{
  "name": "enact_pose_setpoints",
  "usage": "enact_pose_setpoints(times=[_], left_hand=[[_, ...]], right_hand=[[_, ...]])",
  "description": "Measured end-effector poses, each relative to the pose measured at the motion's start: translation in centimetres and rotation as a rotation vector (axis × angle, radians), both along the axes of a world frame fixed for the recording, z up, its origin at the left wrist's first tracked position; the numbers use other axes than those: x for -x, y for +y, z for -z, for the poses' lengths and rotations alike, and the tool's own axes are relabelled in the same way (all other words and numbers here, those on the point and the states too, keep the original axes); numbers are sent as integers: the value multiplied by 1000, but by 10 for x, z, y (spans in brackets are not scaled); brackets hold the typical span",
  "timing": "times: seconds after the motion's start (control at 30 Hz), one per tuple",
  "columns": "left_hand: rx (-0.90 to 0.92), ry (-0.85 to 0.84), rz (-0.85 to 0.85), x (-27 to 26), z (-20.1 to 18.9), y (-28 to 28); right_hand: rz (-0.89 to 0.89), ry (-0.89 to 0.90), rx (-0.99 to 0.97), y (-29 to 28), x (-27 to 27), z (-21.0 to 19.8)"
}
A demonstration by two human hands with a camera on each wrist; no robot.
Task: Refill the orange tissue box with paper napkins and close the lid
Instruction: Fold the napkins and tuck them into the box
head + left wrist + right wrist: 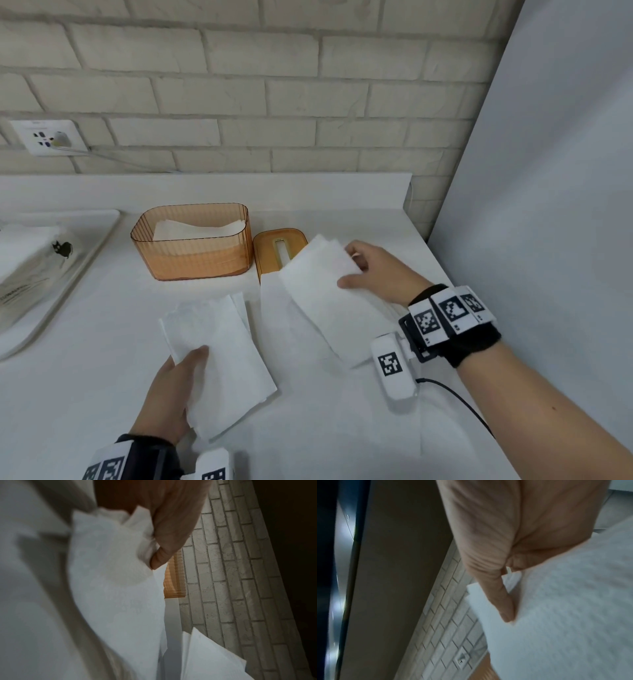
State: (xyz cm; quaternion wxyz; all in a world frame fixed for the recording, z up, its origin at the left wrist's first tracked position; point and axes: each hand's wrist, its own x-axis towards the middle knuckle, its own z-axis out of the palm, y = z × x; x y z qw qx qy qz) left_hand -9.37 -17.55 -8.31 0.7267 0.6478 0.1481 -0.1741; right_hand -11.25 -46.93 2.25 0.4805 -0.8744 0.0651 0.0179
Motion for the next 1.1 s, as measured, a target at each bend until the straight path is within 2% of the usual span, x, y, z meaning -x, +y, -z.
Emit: enact_pose_setpoints(times=[0.17, 0.33, 0.4, 0.53, 0.77, 0.87, 0.97, 1.1], left_hand=[[-12, -3, 18, 0, -1, 0], [-12, -18, 65, -1, -4, -3], [-14, -23, 93, -2, -4, -5], [7, -1, 167, -5, -3, -13], [66, 20, 210, -11, 1, -10], [103, 18, 229, -17, -3, -8], [128, 13, 254, -26, -7, -6], [146, 21, 261, -35, -6, -3]], right_hand=[[190, -131, -185, -11, 13, -16], [408, -145, -752, -15, 57, -8], [488, -65, -810, -9, 78, 10], [660, 109, -629, 10, 104, 48], [731, 223, 57, 18, 100, 66], [719, 440, 410, 30, 101, 68], [751, 671, 484, 34, 103, 67], [716, 734, 455, 25, 97, 70]])
